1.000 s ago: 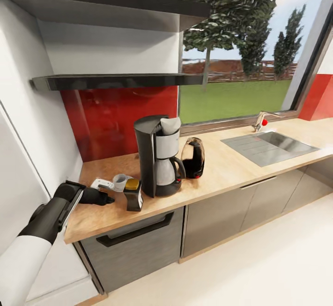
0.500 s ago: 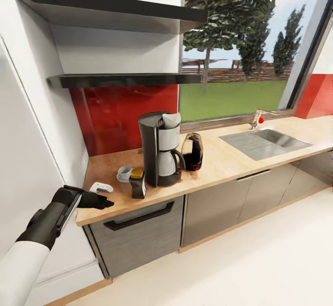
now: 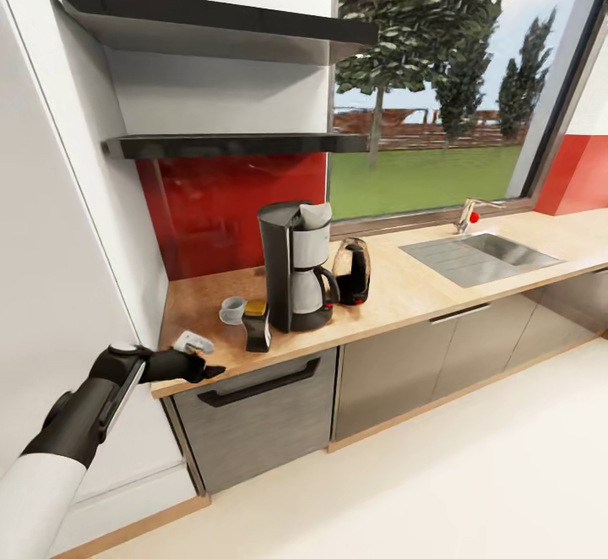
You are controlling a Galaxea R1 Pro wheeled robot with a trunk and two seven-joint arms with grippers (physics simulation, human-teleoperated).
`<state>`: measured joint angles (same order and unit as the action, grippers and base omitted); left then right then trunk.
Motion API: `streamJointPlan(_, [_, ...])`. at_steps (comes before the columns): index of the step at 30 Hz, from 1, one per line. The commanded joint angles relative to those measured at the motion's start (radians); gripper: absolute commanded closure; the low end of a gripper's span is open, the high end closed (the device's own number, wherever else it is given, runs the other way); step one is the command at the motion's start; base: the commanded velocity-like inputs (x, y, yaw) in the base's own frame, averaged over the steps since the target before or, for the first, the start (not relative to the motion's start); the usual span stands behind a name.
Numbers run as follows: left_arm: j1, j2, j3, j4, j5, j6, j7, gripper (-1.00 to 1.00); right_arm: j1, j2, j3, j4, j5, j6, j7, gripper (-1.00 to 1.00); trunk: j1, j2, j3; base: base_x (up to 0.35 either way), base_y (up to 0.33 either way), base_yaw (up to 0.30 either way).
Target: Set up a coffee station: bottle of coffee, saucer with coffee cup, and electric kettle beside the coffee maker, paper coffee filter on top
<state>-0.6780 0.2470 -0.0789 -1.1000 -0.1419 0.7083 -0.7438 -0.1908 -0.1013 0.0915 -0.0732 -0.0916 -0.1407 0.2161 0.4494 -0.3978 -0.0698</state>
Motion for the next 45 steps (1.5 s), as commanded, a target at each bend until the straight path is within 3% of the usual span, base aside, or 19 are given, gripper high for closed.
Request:
streamJointPlan(1, [0.006, 0.0, 0.0, -0.005, -0.011, -0.022, -0.044, -1.0, -0.001, 0.0, 0.008, 0.001, -0.01, -0.003, 0.003, -1.0, 0.001, -0.002, -0.002, -0.002, 0.0, 0.0])
streamJointPlan(7, [0.036, -0.002, 0.002, -0.002, -0.009, -0.072, -0.237, -1.0, -0.001, 0.0, 0.008, 0.001, -0.01, -0.003, 0.003, -1.0, 0.001, -0.002, -0.002, 0.0, 0.0, 0.0])
streamJointPlan(16, [0.081, -0.008, -0.001, 0.003, 0.032, -0.075, -0.397, -1.0, -0.001, 0.001, 0.009, 0.001, -0.01, -0.003, 0.003, -1.0, 0.001, -0.002, -0.002, 0.0, 0.0, 0.0])
streamJointPlan(20, [0.126, -0.017, -0.002, 0.004, 0.036, -0.075, -0.436, -1.0, -0.001, 0.002, 0.008, 0.001, -0.01, -0.003, 0.003, -1.0, 0.001, -0.002, -0.002, 0.0, 0.0, 0.0])
streamJointPlan(25, [0.221, -0.04, -0.003, 0.004, 0.036, -0.095, -0.449, -1.0, -0.001, 0.002, 0.009, 0.001, -0.01, -0.003, 0.003, -1.0, 0.001, -0.002, -0.002, 0.0, 0.0, 0.0])
streamJointPlan(33, [0.351, -0.044, -0.003, 0.065, 0.036, -0.243, -0.45, -1.0, -0.001, 0.002, 0.01, 0.001, -0.01, -0.003, 0.003, -1.0, 0.001, -0.002, -0.002, 0.0, 0.0, 0.0])
streamJointPlan(36, [0.369, -0.044, -0.002, 0.109, 0.036, -0.276, -0.449, -1.0, -0.001, 0.002, 0.01, 0.001, -0.01, -0.003, 0.003, -1.0, 0.001, -0.002, -0.002, 0.0, 0.0, 0.0])
streamJointPlan(42, [0.378, -0.044, 0.0, 0.248, 0.031, -0.409, -0.434, -1.0, -0.001, 0.002, 0.01, 0.001, -0.01, -0.003, 0.003, -1.0, 0.001, -0.002, -0.002, 0.0, 0.0, 0.0])
streamJointPlan(45, [0.379, -0.04, 0.003, 0.325, 0.029, -0.447, -0.388, -1.0, -0.001, 0.002, 0.01, 0.002, -0.01, -0.003, 0.003, -1.0, 0.001, -0.002, -0.002, 0.0, 0.0, 0.0])
